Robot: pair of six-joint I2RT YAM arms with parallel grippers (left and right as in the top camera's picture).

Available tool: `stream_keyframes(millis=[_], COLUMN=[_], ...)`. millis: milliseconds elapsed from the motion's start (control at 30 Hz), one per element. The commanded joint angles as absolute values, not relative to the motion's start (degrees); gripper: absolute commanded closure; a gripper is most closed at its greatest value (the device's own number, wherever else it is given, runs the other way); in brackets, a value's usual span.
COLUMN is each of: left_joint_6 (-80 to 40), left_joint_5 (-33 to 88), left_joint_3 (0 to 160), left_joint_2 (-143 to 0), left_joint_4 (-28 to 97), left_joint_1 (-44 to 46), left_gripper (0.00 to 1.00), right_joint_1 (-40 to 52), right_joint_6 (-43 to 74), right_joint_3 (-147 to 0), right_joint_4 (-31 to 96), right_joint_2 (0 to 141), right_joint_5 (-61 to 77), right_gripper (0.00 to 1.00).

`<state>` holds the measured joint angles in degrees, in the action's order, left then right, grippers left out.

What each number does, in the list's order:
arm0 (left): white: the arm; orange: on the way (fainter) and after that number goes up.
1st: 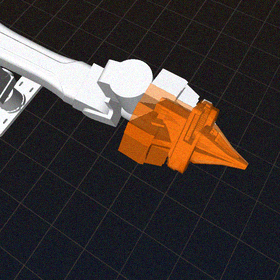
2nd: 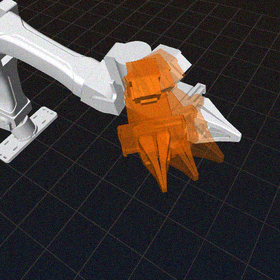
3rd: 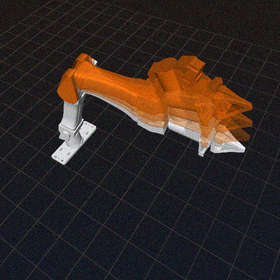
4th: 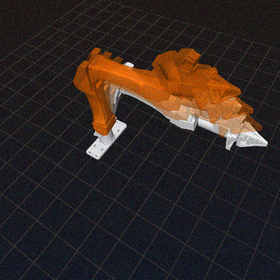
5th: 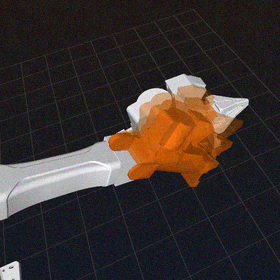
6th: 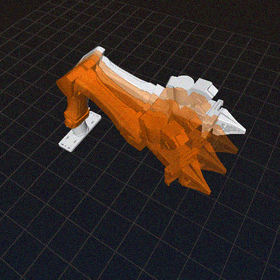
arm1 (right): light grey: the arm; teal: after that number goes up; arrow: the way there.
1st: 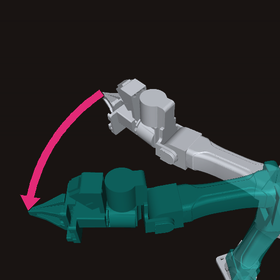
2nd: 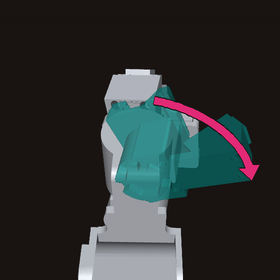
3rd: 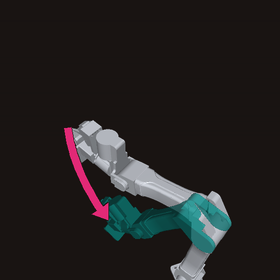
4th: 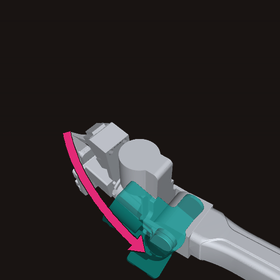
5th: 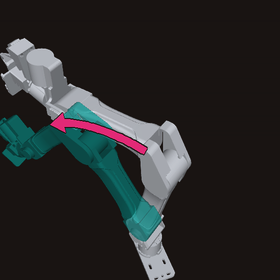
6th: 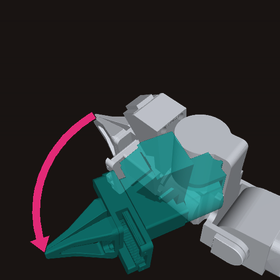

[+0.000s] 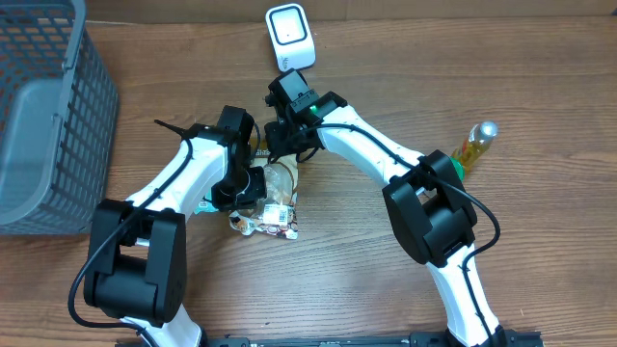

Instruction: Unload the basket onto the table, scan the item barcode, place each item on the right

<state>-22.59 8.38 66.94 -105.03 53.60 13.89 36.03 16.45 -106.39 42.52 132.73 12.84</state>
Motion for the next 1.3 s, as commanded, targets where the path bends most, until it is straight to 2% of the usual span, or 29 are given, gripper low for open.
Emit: stream_keyframes(millis=[0,67,167,300,700,1267], left_joint_6=[-24.1,-24.0,-24.0,-24.0,-24.1,-24.1], left_joint_5=[6.0,5.4,5.3,5.3,5.4,5.4], left_joint_3=[66.0,66.0,66.0,66.0,66.0,66.0], left_joint_2=[-105.6,-105.6,-105.6,-105.6,-105.6,-105.6], left_joint_4=[53.1,52.9,52.5,51.9,50.3,47.5], left_joint_1=[14.1,14.3,14.7,15.5,16.3,16.3], left_gripper=[0.95,0.95,0.94,0.93,0.91,0.88], right_joint_1=[36.3,36.3,36.3,36.3,36.4,36.3], right_joint_6=[16.0,16.0,16.0,16.3,16.4,16.4], right_joint_3=[-106.1,-106.1,-106.1,-106.1,-106.1,-106.1], right_joint_4=[42.3,42.3,40.6,38.1,43.0,64.0], right_joint_2=[132.7,132.7,132.7,132.7,132.7,132.7], right_joint_5=[11.4,11.4,11.4,11.7,10.8,7.3], right_gripper=[0.81,0.77,0.63,0.57,0.57,0.56])
